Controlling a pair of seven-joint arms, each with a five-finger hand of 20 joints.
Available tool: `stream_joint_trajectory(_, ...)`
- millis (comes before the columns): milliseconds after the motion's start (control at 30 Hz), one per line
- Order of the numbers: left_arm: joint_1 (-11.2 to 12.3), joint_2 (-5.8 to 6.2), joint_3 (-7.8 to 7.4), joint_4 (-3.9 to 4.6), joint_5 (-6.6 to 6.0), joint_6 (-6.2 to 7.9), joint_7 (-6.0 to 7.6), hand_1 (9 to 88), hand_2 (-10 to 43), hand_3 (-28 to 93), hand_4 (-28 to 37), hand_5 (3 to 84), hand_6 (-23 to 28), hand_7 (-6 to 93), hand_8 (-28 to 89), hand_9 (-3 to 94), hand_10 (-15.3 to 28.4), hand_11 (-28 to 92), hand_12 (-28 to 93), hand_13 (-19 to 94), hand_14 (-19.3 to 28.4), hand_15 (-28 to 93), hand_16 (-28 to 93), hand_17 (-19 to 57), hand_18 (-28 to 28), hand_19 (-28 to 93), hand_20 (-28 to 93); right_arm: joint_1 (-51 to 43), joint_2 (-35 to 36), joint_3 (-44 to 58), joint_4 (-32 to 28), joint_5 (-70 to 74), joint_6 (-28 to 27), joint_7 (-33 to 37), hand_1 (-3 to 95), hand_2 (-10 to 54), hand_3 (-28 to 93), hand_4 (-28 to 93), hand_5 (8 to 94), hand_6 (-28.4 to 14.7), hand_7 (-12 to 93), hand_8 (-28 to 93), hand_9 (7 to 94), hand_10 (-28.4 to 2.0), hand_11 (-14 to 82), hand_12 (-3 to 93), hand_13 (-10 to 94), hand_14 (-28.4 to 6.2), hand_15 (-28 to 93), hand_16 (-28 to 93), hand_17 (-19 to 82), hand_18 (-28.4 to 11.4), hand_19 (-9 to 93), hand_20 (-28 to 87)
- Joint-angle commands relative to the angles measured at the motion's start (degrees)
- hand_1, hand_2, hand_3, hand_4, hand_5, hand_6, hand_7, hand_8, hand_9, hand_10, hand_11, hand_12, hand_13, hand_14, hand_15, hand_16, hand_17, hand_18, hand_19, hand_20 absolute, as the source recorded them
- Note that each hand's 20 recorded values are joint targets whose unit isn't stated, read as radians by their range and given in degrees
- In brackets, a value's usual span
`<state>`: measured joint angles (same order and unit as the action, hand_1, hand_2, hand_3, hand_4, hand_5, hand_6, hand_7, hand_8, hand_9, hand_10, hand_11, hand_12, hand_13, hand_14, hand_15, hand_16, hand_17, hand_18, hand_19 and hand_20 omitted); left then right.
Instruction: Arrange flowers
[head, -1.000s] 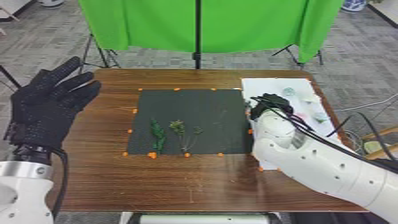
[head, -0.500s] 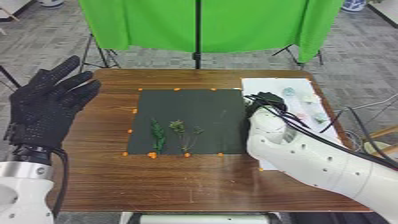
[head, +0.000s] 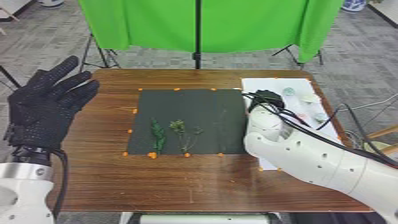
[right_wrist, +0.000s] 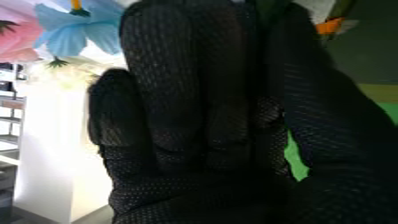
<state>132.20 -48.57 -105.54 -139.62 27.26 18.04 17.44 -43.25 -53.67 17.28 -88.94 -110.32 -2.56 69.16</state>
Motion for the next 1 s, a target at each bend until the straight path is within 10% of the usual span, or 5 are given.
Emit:
stream_joint_trajectory(33, 0.74, -0.83, 0.12, -0.02, -0.31, 0.09, -0.01, 21.4, 9.1, 77, -25.9, 36.7, 10.6, 15.8, -10, 33.8, 21.9, 29, 11, 25, 28.4, 50, -9, -7.0, 28.4, 66, -13, -0.53, 2.42, -2.38, 1.45, -1.99, 4.57, -1.96, 54.9, -9.5, 67, -28, 86.3, -0.3, 21, 6, 93.5, -8.5, 24.1, 24.3, 85, -6.6, 55, 18, 50, -20.3, 93, 17)
stream_joint_trajectory(1000, 0.39, -1.18, 0.24, 0.22, 0.1, -0.01, -1.7, 21.3, 9.3, 77, -26.1, 36.7, 10.6, 15.9, -10, 33.8, 21.8, 29, 11, 25, 28.4, 50, -9, -7.1, 28.4, 66, -12, 4.68, 4.35, -4.91, -4.92, -10.65, 18.07, -4.09, 53.9, -9.5, 74, -28, 87.6, -2.2, 22, 10, 93.7, -9.2, 29.2, 22.8, 85, -6.5, 58, 19, 49, -20.5, 93, 29)
